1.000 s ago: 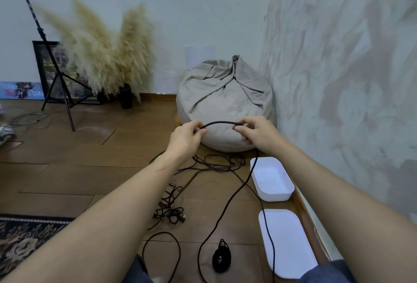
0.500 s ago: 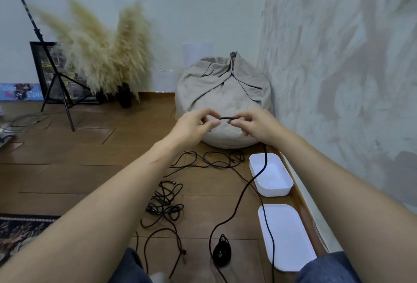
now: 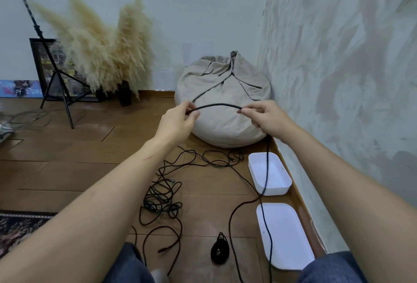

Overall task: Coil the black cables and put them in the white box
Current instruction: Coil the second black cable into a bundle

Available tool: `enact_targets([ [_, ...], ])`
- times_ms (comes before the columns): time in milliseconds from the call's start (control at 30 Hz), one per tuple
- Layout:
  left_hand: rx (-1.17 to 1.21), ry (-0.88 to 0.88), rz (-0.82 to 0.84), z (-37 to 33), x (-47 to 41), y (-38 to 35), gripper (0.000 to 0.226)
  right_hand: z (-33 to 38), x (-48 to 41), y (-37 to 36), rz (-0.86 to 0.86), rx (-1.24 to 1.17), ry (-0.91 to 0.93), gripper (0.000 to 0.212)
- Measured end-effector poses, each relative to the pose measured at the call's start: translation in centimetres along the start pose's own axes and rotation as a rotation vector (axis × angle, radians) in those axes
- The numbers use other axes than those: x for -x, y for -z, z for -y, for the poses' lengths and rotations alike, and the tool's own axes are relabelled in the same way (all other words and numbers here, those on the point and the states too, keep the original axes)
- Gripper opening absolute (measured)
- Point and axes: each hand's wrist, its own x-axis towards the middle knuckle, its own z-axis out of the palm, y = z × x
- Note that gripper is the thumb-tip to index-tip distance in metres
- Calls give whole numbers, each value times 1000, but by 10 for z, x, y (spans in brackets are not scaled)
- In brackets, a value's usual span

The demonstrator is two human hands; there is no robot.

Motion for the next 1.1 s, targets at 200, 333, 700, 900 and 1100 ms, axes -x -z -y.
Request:
enact_targets([
  [200, 73, -59, 191, -2, 5, -1, 21, 1, -5, 13, -310, 479, 92, 23],
  [333, 60, -57, 263, 7, 10, -8, 21, -11, 3, 21, -133, 412, -16, 33],
  [700, 38, -39, 350, 16, 17, -12, 33, -20, 4, 17, -214, 383, -5, 19],
  [900, 35, -120, 321, 0, 11, -10, 32, -18, 13, 8, 171, 313, -78, 38],
  [1100, 166, -100, 310, -11, 10, -10, 39, 6, 2, -2, -75, 372, 141, 24],
])
